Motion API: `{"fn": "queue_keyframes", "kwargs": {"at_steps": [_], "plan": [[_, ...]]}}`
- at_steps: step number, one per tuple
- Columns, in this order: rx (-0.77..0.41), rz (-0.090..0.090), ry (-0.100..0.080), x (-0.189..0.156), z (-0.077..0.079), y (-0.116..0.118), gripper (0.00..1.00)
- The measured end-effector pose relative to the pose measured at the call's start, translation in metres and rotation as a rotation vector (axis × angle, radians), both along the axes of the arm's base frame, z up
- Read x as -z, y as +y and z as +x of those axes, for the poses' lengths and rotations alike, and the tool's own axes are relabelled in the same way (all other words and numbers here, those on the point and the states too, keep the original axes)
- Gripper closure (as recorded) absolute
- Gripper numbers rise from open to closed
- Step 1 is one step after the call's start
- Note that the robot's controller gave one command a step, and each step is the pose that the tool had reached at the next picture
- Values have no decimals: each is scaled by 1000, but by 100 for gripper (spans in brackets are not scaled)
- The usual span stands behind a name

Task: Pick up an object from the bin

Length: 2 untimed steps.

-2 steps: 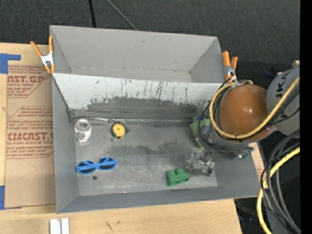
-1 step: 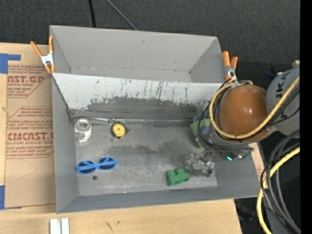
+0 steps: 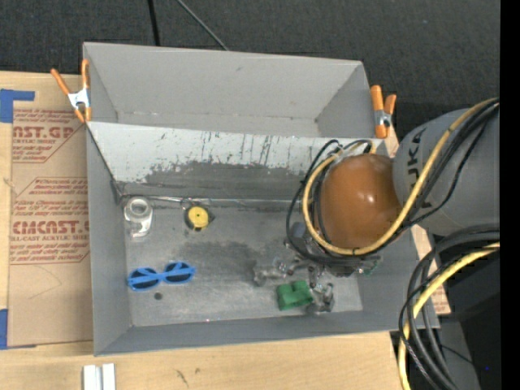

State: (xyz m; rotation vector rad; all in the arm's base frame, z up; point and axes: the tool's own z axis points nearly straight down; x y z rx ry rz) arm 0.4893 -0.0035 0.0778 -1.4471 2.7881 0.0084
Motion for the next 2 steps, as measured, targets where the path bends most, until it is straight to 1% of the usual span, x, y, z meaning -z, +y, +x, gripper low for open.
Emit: {"fn": "queue_keyframes", "kwargs": {"at_steps": [1, 2], "plan": [[5, -3, -4, -2, 2, -4, 100], [-59, -4, -11, -139, -1, 4, 100]]}}
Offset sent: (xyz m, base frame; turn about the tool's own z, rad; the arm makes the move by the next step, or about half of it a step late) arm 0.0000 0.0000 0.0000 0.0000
